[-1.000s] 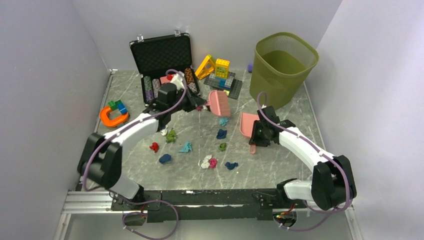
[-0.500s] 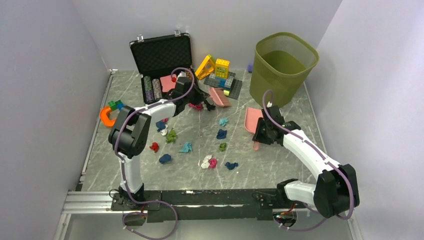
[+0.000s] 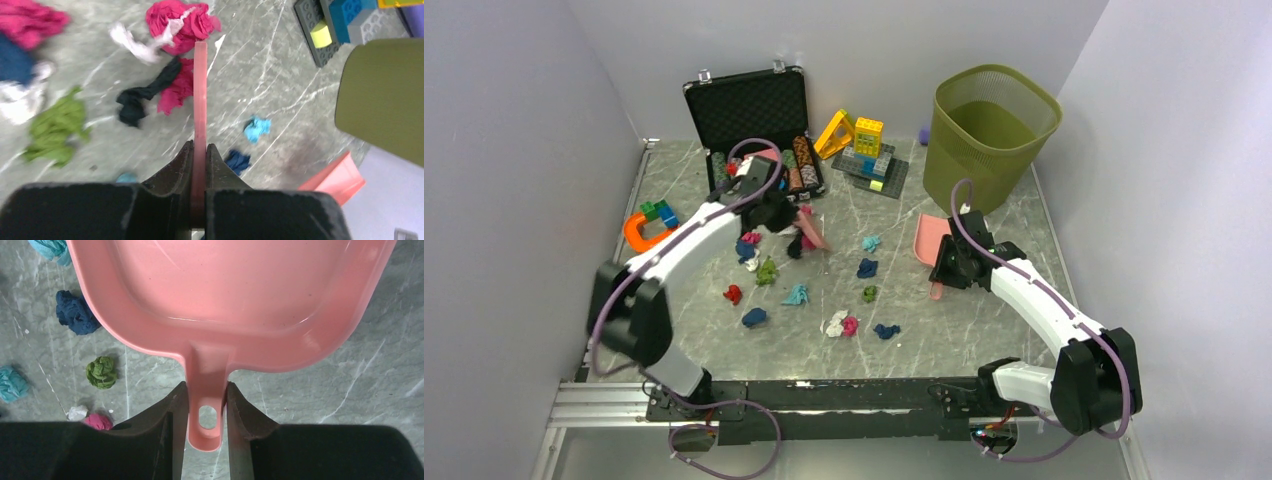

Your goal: Sweep away the paper scraps from the table

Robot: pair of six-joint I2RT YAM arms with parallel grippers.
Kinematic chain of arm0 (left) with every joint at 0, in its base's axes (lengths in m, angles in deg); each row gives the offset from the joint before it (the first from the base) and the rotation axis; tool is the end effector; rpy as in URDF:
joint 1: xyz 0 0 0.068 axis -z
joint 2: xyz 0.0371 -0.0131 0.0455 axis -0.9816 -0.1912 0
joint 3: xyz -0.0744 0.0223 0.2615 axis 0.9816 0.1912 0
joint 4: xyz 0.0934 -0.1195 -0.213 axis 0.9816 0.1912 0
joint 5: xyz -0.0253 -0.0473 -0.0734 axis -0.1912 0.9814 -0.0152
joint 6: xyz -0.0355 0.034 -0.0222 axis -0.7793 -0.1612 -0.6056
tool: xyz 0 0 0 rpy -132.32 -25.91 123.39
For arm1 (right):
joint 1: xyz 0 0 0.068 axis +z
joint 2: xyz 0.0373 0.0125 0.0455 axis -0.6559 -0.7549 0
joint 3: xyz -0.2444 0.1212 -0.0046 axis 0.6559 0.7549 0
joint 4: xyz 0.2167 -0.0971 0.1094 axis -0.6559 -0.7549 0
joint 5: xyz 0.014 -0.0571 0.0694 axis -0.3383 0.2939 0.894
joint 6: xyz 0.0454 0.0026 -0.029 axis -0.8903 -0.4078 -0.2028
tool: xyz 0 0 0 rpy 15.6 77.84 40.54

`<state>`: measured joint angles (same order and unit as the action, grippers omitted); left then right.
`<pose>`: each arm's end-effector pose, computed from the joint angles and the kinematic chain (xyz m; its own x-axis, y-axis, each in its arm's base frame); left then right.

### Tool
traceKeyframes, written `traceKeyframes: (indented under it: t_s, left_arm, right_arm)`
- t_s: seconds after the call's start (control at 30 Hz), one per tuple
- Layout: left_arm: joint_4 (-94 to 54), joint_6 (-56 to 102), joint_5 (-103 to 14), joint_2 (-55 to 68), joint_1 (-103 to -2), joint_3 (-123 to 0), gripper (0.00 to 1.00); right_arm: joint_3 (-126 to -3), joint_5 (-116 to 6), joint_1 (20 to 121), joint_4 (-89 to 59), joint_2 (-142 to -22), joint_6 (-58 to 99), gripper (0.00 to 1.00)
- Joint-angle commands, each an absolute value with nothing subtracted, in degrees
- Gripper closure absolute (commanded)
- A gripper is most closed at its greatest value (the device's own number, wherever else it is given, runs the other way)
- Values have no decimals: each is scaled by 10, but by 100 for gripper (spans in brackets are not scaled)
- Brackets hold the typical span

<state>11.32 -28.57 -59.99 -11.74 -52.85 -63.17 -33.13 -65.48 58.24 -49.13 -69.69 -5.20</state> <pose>0.3255 -0.1545 0.2672 -0.6307 -0.6749 -0.3831 -0.4391 0.7174 -0.5408 0.2182 0.0662 0.2180 -0.8387 0.3032 -0.4524 0.2090 0.9463 0.2467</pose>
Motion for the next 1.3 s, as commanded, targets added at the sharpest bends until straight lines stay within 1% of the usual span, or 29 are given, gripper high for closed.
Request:
traceKeyframes:
  t_s: [0.0,0.1,0.2,0.47,0.63,0.73,0.83,0.93,1.03,1.13,1.27]
  left_arm:
    - [167,-209,-648,16,-528,-594,100]
    - [148,-180,-648,65,-530,-590,100]
    - [122,-151,-639,66,-539,-599,100]
    - [56,-122,-561,-25,-591,-632,100]
    - [80,-125,-542,-94,-601,-658,100]
    - [128,-143,-536,-110,-601,-657,100]
    - [176,-151,-541,-76,-600,-629,100]
    - [172,-146,-542,3,-595,-563,100]
    - [176,-128,-547,82,-593,-523,100]
    - [178,-96,-548,136,-594,-511,100]
    - [136,-44,-498,166,-593,-505,100]
  right_arm:
    - [-355,-643,579,-472,-700,-57,100]
    - [-357,-638,579,-471,-702,-56,100]
    - [-360,-634,578,-474,-702,-53,100]
    - [-370,-637,579,-500,-698,-37,100]
    - [-359,-634,579,-508,-690,-34,100]
    - [-348,-634,579,-506,-684,-38,100]
    - [-345,-634,578,-512,-691,-37,100]
    - [-354,-615,578,-528,-709,-21,100]
    - [-358,-593,580,-540,-730,-1,100]
    - [-355,-582,586,-535,-749,8,100]
    - [-365,-591,602,-531,-784,8,100]
